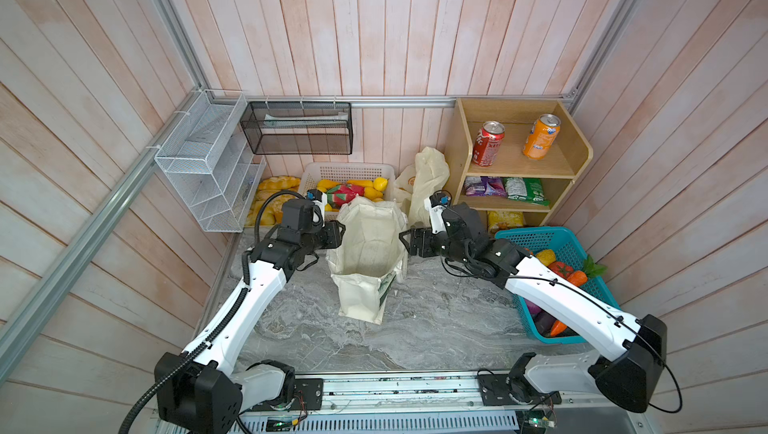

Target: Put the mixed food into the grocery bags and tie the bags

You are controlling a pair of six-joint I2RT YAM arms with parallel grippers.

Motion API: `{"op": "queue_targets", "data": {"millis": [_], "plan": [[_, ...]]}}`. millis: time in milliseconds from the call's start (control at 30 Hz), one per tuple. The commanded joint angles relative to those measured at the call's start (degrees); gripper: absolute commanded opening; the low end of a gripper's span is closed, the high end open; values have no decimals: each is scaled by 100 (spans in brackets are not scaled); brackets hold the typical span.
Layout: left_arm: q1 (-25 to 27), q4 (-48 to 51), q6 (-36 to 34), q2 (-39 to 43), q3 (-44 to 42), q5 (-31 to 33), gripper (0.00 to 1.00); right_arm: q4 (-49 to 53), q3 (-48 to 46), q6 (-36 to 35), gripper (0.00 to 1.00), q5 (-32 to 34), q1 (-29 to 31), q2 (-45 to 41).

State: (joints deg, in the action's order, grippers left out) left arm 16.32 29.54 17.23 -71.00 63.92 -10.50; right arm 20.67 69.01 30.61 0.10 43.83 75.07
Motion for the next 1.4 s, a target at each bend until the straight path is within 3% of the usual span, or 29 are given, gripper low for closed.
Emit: {"op": "queue_targets", "data": {"millis": [0, 100, 500, 700, 767, 833, 900, 967, 1000, 1067, 1133, 1167, 1367], "plan": [[28, -115, -26, -50, -84, -94, 40, 45, -40, 49, 90, -37, 29, -181], [26, -188, 8, -33, -114, -96, 34, -79, -144, 136, 98, -41, -15, -310], [29, -283, 189, 122, -276, -116, 0, -870, -874, 516, 98, -191, -130, -739], [25, -466, 356, 204, -424, -262, 0, -711, -838, 337, 91, -460, -198, -871], [29, -444, 343, 170, -415, -269, 24, -572, -702, 282, 89, -555, -331, -871], [27, -457, 316, 140, -445, -288, 42, -399, -501, 198, 88, -610, -526, -880], [23, -471, 292, 131, -480, -279, 56, -202, -257, 96, 87, -737, -770, -879], [28, -513, 281, 129, -533, -311, 60, 17, 37, -28, 86, -818, -1044, -884], [25, -543, 273, 115, -565, -357, 58, 153, 188, -99, 86, -818, -1210, -880], [25, -600, 277, 105, -631, -476, 43, 402, 500, -223, 86, -799, -1554, -880], [28, -678, 319, 95, -683, -648, 12, 647, 869, -335, 86, -670, -1958, -849], [29, -718, 352, 88, -709, -733, 2, 734, 1028, -386, 86, -615, -2133, -830], [30, -1137, 824, 194, -935, -1325, 0, 1023, 2178, -699, 86, -296, -3032, -461]]}}
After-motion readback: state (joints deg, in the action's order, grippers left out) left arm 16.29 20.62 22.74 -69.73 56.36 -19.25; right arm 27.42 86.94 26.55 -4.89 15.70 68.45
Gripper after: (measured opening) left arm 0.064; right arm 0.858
